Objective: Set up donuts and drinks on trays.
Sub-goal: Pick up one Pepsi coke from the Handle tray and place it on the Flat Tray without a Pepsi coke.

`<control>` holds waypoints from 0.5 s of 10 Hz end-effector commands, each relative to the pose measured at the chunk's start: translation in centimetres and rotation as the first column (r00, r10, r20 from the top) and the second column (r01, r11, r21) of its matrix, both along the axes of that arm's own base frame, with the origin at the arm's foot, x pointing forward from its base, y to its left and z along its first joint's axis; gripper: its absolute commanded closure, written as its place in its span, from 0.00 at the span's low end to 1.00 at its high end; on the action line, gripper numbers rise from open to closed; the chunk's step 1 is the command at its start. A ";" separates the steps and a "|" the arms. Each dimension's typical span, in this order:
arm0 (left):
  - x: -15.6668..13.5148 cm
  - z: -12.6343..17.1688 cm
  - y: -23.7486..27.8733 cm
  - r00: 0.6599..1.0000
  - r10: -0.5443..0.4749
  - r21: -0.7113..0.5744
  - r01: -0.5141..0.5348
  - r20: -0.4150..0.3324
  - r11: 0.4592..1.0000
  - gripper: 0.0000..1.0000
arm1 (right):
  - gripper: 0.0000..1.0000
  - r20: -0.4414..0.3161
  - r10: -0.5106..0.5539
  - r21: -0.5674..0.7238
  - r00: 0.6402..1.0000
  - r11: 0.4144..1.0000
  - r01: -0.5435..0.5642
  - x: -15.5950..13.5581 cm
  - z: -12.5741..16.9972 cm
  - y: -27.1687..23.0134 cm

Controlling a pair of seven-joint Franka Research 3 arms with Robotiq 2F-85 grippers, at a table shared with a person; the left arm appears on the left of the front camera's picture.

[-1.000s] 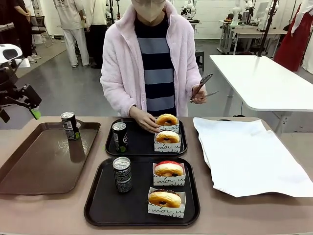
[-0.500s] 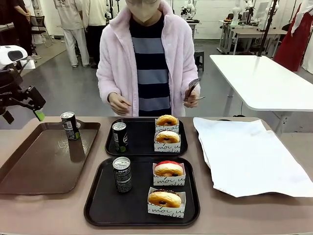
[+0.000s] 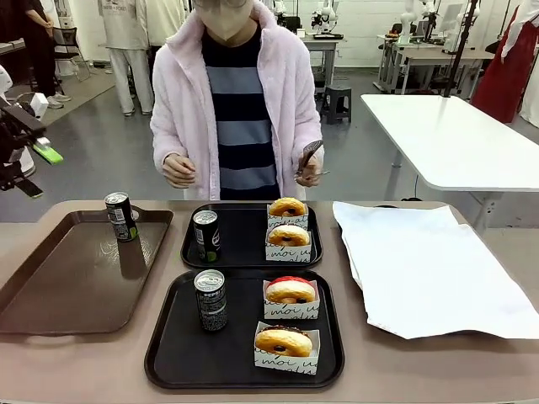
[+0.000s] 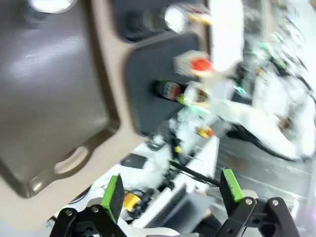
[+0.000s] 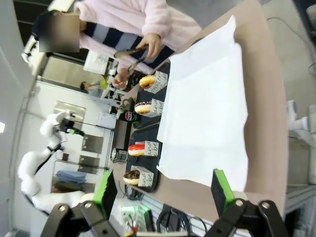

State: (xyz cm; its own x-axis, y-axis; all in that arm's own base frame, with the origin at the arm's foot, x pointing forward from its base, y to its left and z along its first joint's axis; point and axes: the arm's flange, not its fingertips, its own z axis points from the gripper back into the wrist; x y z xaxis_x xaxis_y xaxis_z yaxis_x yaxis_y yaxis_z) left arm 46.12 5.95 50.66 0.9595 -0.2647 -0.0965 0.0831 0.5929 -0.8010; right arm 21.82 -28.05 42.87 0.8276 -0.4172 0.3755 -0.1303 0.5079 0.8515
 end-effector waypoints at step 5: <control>2.1 -5.0 12.7 0.958 0.245 -0.501 -0.285 -0.145 0.817 0.00 | 0.00 0.031 0.001 0.010 1.000 1.000 -0.002 0.2 0.0 -0.2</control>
State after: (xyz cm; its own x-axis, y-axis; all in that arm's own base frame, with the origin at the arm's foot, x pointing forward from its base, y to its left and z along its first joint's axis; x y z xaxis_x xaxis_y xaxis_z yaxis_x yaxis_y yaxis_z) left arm 48.19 18.08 44.62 0.9925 -0.0809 -0.0916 -0.0831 0.1026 -0.9912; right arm 21.79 -28.05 42.87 0.8277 -0.4173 0.3753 -0.1303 0.5074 0.8518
